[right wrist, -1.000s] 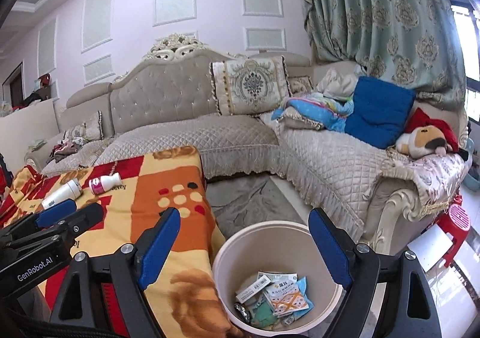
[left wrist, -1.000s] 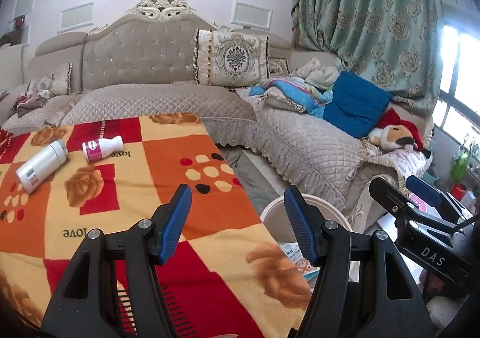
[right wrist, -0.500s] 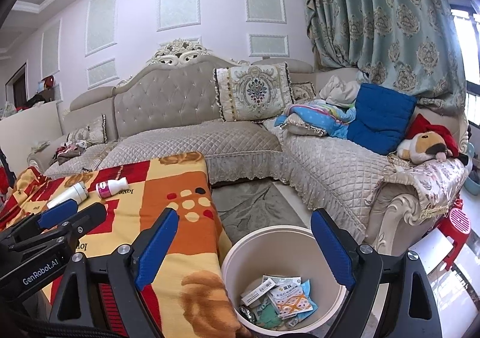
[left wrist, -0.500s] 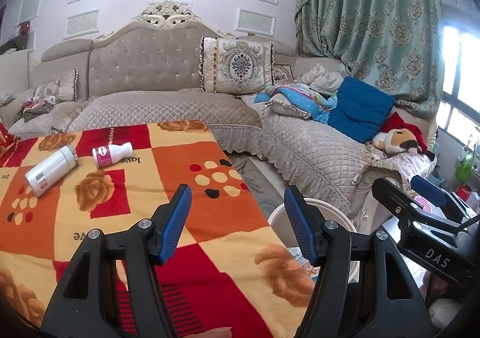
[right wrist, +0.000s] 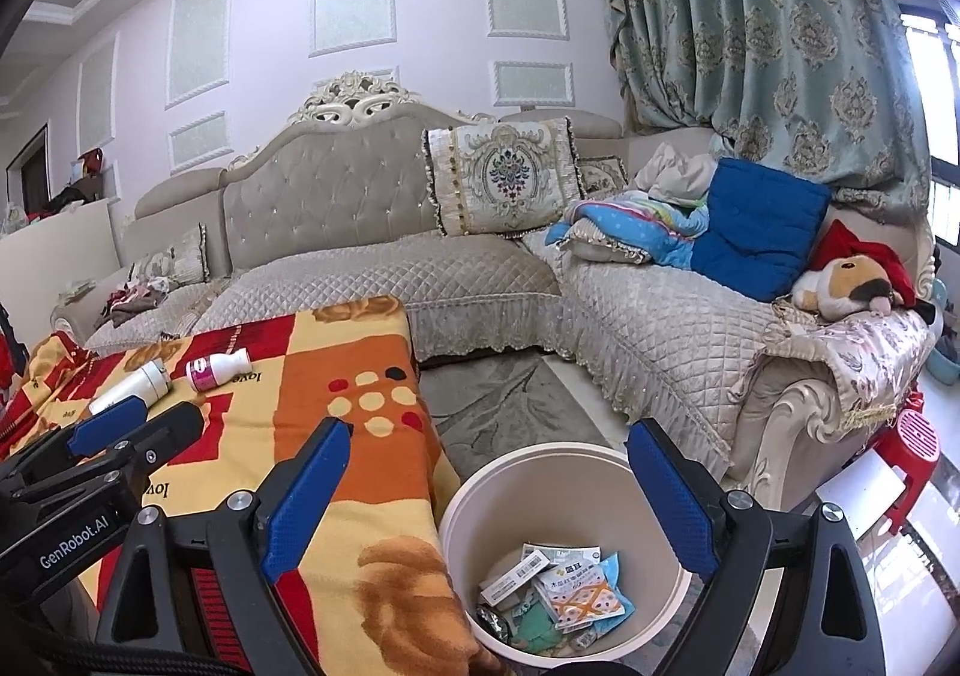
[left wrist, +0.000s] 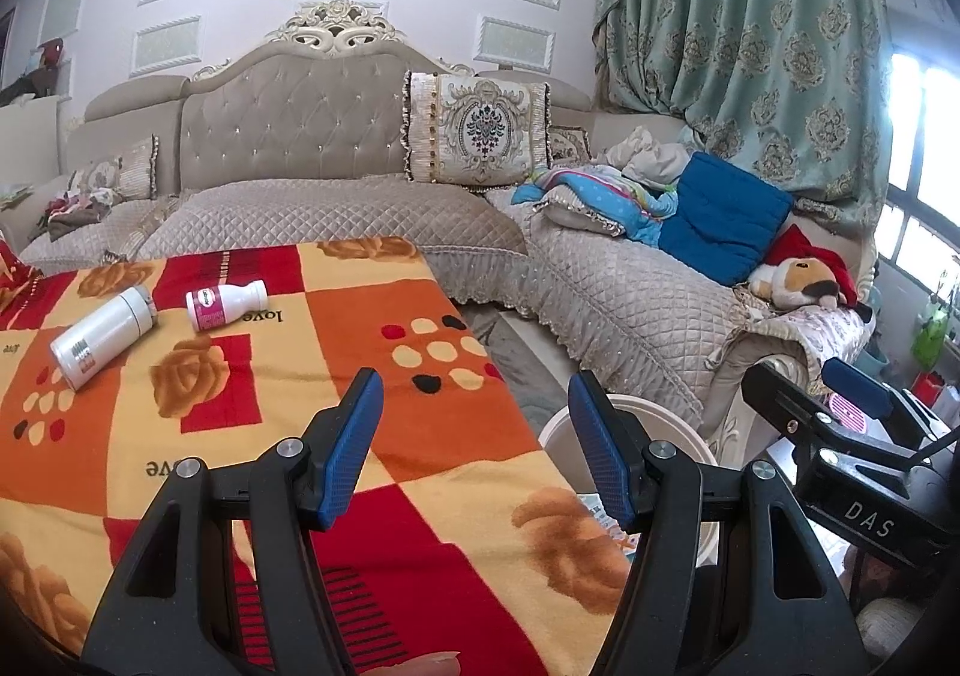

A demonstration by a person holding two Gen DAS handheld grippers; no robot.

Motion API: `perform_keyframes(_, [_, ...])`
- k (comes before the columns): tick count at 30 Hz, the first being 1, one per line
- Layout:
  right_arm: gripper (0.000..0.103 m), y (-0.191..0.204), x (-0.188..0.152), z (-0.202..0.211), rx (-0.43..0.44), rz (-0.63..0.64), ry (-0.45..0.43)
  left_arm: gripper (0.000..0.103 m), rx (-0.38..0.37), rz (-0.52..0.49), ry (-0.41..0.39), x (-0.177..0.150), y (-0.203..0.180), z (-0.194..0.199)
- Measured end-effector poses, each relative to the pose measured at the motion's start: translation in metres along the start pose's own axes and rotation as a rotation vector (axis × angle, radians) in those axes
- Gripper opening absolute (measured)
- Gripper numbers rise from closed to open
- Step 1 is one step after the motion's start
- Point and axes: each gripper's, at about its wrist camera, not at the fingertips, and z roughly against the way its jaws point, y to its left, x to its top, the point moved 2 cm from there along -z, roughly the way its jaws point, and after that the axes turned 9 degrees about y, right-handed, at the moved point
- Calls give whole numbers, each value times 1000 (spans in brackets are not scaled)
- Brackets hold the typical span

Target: Collect trash

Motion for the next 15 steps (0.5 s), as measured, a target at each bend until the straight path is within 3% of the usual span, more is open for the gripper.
perform_keyframes(15, [93,0,-1,-1,0,-5,3,63,2,-2,8,-2,-3,-3])
